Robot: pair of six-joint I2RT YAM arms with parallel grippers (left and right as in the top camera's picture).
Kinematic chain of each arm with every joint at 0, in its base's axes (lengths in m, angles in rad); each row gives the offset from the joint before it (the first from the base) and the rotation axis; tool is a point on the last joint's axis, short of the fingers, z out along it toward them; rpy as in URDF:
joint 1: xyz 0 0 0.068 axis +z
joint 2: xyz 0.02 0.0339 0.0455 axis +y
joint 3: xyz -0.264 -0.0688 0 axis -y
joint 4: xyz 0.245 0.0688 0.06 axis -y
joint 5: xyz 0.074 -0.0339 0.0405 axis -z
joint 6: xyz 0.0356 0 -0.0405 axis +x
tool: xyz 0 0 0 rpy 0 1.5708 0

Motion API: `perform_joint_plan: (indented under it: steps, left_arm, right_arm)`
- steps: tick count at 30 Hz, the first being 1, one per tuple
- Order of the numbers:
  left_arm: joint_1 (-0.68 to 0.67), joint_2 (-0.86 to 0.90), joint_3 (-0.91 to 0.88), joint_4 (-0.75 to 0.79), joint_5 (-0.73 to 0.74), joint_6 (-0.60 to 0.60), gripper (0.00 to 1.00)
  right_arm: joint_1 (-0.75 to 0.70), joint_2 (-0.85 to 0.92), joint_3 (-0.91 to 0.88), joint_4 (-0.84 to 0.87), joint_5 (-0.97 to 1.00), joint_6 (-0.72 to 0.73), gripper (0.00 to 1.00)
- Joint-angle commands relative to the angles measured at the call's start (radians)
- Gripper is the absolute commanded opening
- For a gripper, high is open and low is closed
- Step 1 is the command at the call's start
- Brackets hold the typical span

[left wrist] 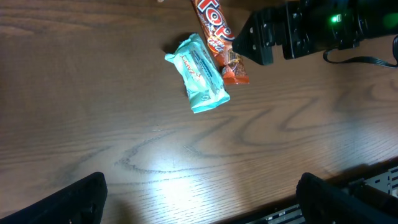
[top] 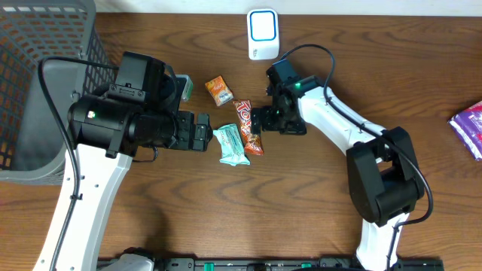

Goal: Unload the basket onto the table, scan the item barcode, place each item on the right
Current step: 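Grasp the red TOP bar with the right gripper and lift it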

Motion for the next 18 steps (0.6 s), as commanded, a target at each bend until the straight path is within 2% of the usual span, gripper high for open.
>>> perform_joint_plan:
  steps: [1, 5, 7, 9, 10, 14, 18]
  left_arm:
    - [-0.002, 0.004, -0.004, -0.005, -0.003, 0.013, 0.98]
    - [-0.002, 0.004, -0.004, -0.005, -0.003, 0.013, 0.98]
    - [-0.002, 0.004, -0.004, -0.005, -0.003, 0.013, 0.98]
    - [-0.002, 0.004, -0.004, -0.005, -0.003, 0.013, 0.98]
    - [-0.002, 0.004, -0.004, -0.005, -0.003, 0.013, 0.98]
    - [-0.002, 0.004, -0.004, -0.005, -0.003, 0.013, 0.98]
    - [-0.002, 0.004, -0.004, -0.005, -0.003, 0.013, 0.98]
  right_arm:
    - [-0.024, 0.010, -0.006, 0.017, -0.049, 0.024, 0.99]
    - [-0.024, 0.010, -0.006, 0.062, -0.075, 0.024, 0.97]
    - [-0.021, 0.010, -0.006, 0.087, -0.097, 0.024, 0.82]
    - [-0.018, 0.010, -0.006, 0.122, -0.134, 0.024, 0.62]
    - [-0.016, 0.010, -0.006, 0.132, -0.135, 0.024, 0.55]
    - [-0.003, 0.011, -0.012, 0.153, -0.090, 0.024, 0.51]
    - [0.010, 0.011, -0.063, 0.224, -0.079, 0.046, 0.54]
